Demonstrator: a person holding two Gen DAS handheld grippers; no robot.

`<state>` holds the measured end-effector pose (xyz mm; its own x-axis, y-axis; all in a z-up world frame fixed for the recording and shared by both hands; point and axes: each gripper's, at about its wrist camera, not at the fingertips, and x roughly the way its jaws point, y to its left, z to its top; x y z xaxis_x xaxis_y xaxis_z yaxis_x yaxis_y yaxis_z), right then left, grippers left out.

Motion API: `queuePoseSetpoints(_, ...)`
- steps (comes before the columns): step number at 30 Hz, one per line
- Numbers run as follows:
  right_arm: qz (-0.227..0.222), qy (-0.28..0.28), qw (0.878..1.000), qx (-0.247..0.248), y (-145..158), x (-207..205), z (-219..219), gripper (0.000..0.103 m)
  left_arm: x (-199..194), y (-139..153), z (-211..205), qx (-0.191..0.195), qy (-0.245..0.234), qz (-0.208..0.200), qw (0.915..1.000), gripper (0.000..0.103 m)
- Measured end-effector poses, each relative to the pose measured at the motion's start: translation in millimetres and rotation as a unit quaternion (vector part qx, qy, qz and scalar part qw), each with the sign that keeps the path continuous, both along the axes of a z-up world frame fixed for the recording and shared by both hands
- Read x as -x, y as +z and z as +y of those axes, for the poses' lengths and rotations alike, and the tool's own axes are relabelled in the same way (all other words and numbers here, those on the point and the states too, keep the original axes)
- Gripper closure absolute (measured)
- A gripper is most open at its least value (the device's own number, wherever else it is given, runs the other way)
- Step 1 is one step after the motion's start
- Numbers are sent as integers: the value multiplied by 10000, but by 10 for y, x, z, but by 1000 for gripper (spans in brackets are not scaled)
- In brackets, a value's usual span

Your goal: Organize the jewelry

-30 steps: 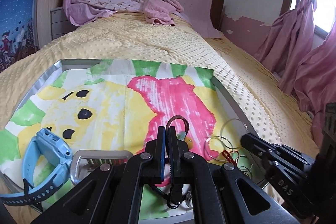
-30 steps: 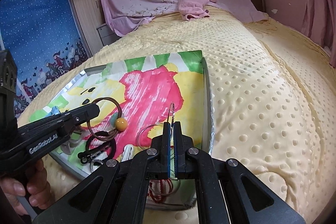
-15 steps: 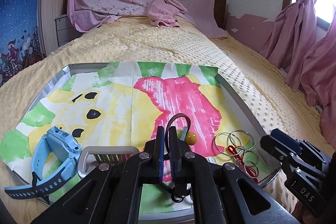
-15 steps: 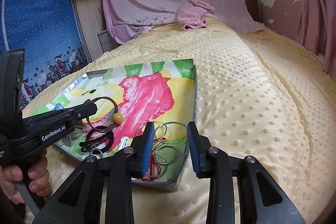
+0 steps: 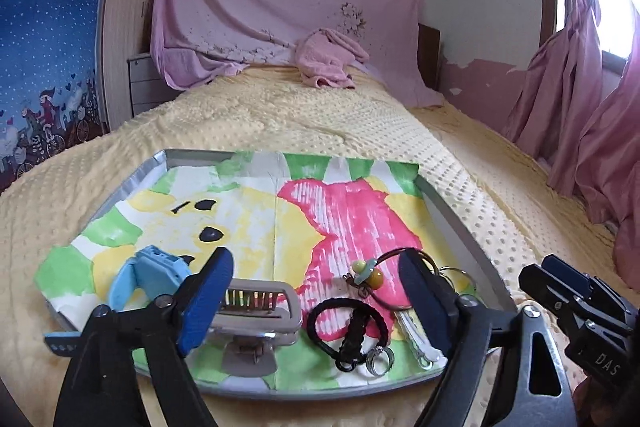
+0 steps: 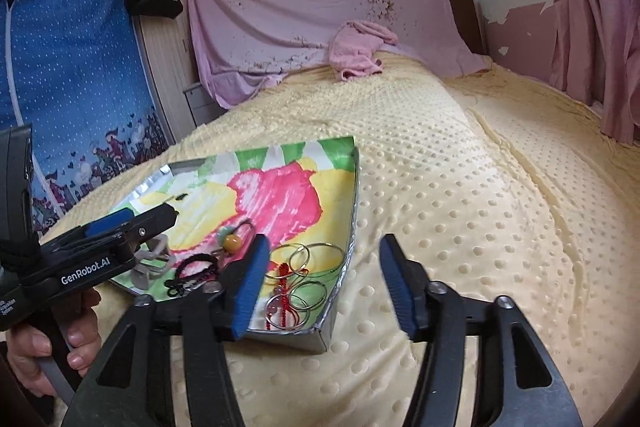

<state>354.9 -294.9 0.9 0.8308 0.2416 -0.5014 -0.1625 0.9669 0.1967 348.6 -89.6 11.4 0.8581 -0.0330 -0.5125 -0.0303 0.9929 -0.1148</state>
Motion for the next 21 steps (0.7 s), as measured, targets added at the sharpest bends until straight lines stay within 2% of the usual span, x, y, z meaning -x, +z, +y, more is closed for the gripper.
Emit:
queuePoseSetpoints(4,-186,33,9998,-96,106,148,-25,34,194,78,15,-65,8,-248,9997,7)
queuePoseSetpoints(5,-242,57,9996,-136,139,199,-27,29,237,95,25,-64,8,-290,9996,7)
queuePoseSetpoints(12,-529,140,9982,-241,329,539,6,15,649,264,210,238,154,-651,9975,3)
queuePoseSetpoints(16,-654,253,9970,-314,457,772,49,14,836,325,299,356,260,-703,9965,1)
queuePoseSetpoints(21,-723,299,9966,-242,548,1028,126,4,1108,385,433,550,411,-748,9948,0)
